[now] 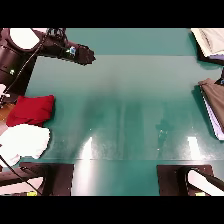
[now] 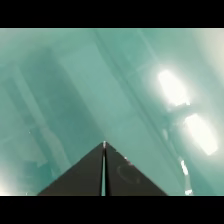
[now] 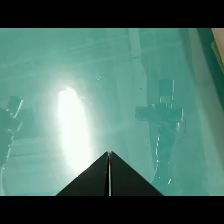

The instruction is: Fold the shirts.

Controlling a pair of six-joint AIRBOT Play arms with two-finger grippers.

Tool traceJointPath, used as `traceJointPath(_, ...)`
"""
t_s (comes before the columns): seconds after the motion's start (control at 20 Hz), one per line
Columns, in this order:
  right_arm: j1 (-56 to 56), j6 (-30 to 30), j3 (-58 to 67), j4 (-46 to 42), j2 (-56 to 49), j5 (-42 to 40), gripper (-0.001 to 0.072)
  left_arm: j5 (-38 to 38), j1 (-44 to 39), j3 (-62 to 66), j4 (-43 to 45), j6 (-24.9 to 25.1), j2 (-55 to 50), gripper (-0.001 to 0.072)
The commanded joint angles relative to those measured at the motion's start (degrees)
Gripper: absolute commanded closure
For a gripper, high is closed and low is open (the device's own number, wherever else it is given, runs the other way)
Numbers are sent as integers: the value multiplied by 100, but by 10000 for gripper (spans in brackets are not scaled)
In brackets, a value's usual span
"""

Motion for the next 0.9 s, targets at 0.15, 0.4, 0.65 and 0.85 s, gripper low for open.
traceJointPath(0.15,20,-9,7,4,-4,-15,691,317,-2,2,0,0,0,683)
traceJointPath(0.4,20,-9,7,4,-2,9,691,450,-2,2,2,0,0,683)
traceJointPath(0.65,20,-9,7,2,-2,101,691,763,-2,2,-2,0,0,683)
traceJointPath(0.85,20,-9,7,4,-2,94,691,48,328,157,621,-57,262,683)
